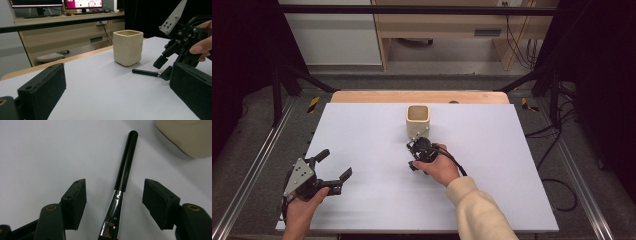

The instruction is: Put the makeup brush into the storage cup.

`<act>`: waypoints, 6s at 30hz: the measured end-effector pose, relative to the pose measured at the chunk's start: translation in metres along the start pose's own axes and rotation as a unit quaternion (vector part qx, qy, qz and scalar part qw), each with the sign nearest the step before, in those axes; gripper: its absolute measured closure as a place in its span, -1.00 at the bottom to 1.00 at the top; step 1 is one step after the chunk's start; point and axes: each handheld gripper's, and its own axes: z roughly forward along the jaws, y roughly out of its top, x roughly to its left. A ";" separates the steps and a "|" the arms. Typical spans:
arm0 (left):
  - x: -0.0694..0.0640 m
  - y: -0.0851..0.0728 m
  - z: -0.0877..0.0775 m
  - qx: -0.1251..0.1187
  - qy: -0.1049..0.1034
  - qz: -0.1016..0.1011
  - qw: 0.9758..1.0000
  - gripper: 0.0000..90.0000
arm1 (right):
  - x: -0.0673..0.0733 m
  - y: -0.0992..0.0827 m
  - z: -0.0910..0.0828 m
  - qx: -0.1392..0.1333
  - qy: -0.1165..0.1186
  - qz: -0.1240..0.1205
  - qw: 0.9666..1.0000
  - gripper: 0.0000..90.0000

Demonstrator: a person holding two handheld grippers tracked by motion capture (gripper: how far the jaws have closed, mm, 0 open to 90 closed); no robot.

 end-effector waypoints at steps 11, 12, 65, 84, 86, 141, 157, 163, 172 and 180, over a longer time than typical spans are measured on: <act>-0.001 0.000 0.001 0.001 -0.003 0.002 1.000 -1.00 | -0.001 -0.001 0.001 0.013 0.004 -0.002 1.000 0.05; -0.001 0.000 0.001 0.001 -0.002 0.002 1.000 -1.00 | -0.001 -0.001 0.001 0.013 0.007 -0.002 1.000 0.09; -0.003 0.000 0.001 0.005 -0.004 0.010 1.000 -0.99 | -0.002 -0.006 0.001 0.008 0.006 -0.019 1.000 0.73; -0.006 0.001 0.003 0.008 -0.010 0.015 1.000 -1.00 | -0.008 -0.015 -0.019 -0.029 0.036 -0.015 0.999 0.73; -0.007 0.000 0.004 0.011 -0.010 0.017 1.000 -0.99 | -0.012 -0.019 -0.025 -0.041 0.038 -0.012 0.998 0.73; -0.110 0.031 0.073 0.102 -0.115 0.210 0.966 -0.93 | -0.050 -0.046 -0.098 -0.027 0.054 -0.085 0.995 0.73; -0.129 0.039 0.091 0.092 -0.142 0.227 0.959 -0.93 | -0.047 -0.043 -0.118 -0.017 0.056 -0.099 0.993 0.73; -0.132 0.038 0.103 0.096 -0.146 0.243 0.954 -0.92 | -0.045 -0.043 -0.112 -0.007 0.063 -0.105 0.992 0.73; -0.136 0.038 0.117 0.106 -0.155 0.271 0.944 -0.87 | -0.041 -0.040 -0.104 0.004 0.075 -0.112 0.991 0.73; -0.142 0.036 0.127 0.117 -0.159 0.297 0.934 -0.85 | -0.039 -0.038 -0.104 0.002 0.089 -0.108 0.990 0.73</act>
